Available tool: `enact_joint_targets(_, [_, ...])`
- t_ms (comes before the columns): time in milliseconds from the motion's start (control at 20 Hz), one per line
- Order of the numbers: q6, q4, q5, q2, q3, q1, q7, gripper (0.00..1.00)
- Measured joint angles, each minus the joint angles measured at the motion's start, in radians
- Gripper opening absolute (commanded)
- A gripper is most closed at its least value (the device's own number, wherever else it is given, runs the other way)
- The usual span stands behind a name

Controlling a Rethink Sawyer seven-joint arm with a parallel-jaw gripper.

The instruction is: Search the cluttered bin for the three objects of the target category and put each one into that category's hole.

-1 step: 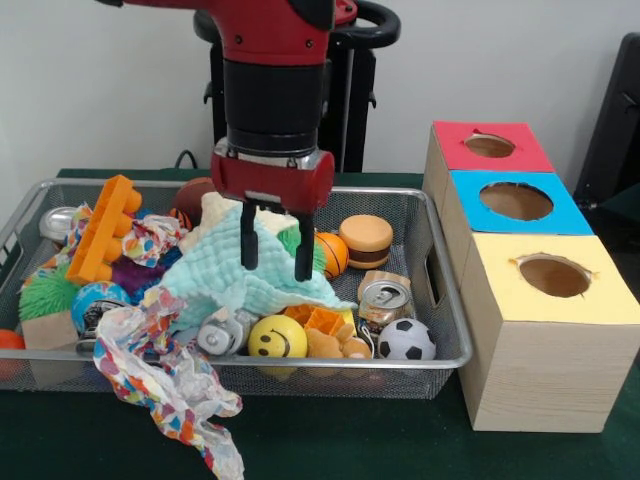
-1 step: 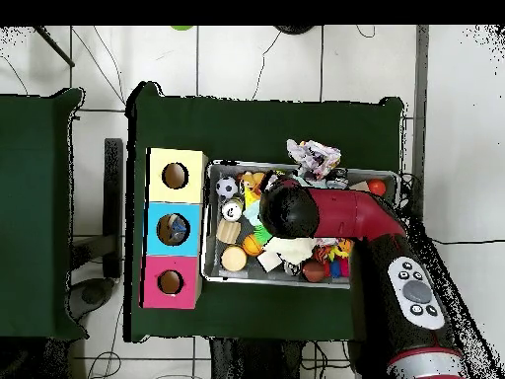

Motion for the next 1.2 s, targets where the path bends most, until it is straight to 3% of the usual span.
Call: enact_joint_targets(1200, [-0.024, -0.014, 0.025, 0.189, -0.319, 0.248, 0.001, 1.0])
